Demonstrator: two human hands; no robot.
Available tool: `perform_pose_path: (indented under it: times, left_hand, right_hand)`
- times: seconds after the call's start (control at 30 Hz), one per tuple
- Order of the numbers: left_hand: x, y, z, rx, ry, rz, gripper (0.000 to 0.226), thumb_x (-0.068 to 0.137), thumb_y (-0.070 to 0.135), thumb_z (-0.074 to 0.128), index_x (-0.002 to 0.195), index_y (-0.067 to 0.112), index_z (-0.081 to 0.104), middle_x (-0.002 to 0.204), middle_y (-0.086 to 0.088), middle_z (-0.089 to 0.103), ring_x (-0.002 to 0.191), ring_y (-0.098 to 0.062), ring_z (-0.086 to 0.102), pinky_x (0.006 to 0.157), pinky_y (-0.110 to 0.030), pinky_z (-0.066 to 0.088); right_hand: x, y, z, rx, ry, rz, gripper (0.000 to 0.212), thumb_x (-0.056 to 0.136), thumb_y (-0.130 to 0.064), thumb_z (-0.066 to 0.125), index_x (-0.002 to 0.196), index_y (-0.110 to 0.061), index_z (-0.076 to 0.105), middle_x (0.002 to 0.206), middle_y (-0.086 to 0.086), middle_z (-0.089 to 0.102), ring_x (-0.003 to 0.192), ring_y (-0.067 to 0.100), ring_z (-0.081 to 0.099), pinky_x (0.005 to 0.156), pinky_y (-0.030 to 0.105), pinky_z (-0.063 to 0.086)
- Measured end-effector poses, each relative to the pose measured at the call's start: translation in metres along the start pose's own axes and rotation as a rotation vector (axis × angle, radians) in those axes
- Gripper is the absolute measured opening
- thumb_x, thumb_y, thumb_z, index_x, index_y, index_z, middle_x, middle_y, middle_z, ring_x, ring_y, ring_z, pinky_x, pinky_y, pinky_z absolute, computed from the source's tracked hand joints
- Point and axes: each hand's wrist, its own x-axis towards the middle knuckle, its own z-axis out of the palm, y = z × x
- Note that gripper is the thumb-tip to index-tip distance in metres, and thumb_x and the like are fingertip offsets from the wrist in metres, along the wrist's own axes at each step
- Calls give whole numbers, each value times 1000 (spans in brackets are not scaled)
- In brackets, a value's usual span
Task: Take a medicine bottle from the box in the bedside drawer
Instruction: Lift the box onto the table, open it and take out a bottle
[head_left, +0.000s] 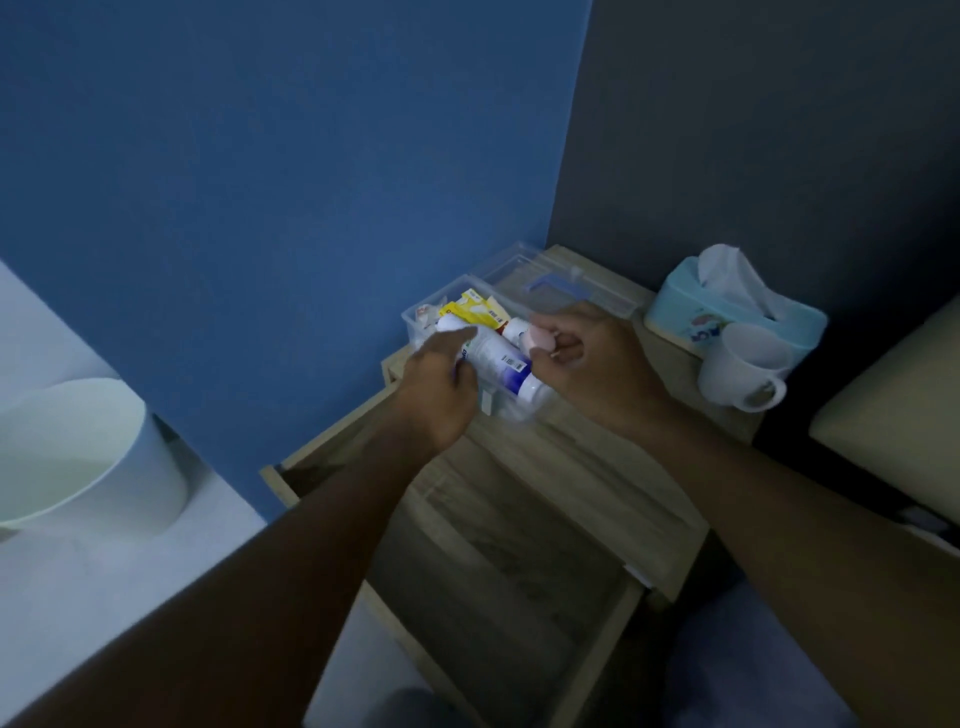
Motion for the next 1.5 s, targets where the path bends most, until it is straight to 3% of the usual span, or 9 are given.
perform_pose_path:
  times: [0.17, 0.47, 0.83, 0.97, 1.07, 1.23, 1.3, 1.4, 1.5]
  left_hand:
    - [-32, 29, 24, -639, -89, -350, 30, 101, 35, 47, 108, 22, 73, 107, 1, 75, 101, -10, 68, 91, -27, 49]
    - [-67, 47, 43, -1056, -219, -434, 42, 101, 29, 46, 130, 1, 60, 131, -19, 64, 125, -21, 59, 109, -34, 38]
    - [-72, 27, 71, -1202, -259, -498, 42, 101, 23, 45, 126, -7, 61, 124, -22, 67, 121, -23, 63, 107, -31, 46]
    - [-75, 21, 81, -1196, -292, -541, 37, 101, 26, 44, 116, 3, 68, 114, -14, 74, 111, -16, 69, 103, -27, 48]
    - [-77, 18, 87, -1217, -285, -579, 39, 101, 27, 45, 111, -2, 69, 106, -16, 75, 100, -16, 72, 90, -24, 56]
    - [-76, 17, 96, -1125, -318, -562, 52, 101, 28, 46, 127, -16, 54, 135, -28, 58, 127, -26, 57, 111, -37, 43]
    - [-76, 16, 98, -1119, -331, -545, 51, 101, 29, 47, 126, -15, 55, 131, -25, 62, 126, -27, 59, 101, -32, 50]
    - [-78, 12, 100, -1163, -335, -537, 48, 99, 30, 49, 125, -8, 61, 125, -21, 67, 121, -24, 63, 97, -27, 50]
    - [-79, 7, 102, -1133, -344, -559, 51, 93, 39, 56, 121, -1, 67, 122, -18, 70, 119, -24, 65, 96, -27, 51]
  right_hand:
    - [-25, -8, -18, -37, -54, -84, 39, 85, -24, 72, 123, -18, 71, 106, -2, 69, 87, 7, 67, 81, 13, 51]
    - [-49, -7, -30, -69, -137, -123, 35, 91, -27, 69, 123, -15, 70, 115, 2, 68, 107, 13, 63, 94, 33, 52]
    - [-58, 17, -21, -103, -250, -172, 28, 90, -10, 68, 117, -7, 71, 117, 6, 66, 106, 15, 64, 91, 24, 51]
    - [-69, 28, -22, 93, -329, -80, 67, 83, -5, 74, 142, -26, 49, 123, -5, 66, 114, 2, 62, 97, 24, 54]
    - [-74, 34, -21, 185, -316, 2, 93, 78, -30, 79, 152, -41, 24, 135, -11, 57, 127, -3, 53, 102, 18, 48]
    - [-73, 38, -18, -119, -137, 7, 42, 82, -59, 65, 108, -27, 74, 90, -14, 70, 78, -4, 65, 70, 27, 58]
    - [-71, 41, -18, -76, -166, -35, 35, 85, -52, 65, 88, -20, 79, 75, -9, 72, 68, 0, 66, 64, 29, 56]
    - [-71, 48, -19, 56, -263, -46, 26, 83, -33, 74, 104, -19, 77, 97, -8, 74, 87, -1, 69, 74, 17, 55]
    - [-73, 47, -19, 129, -333, 5, 61, 72, -33, 82, 130, -26, 63, 117, -23, 65, 106, -14, 61, 86, 6, 50]
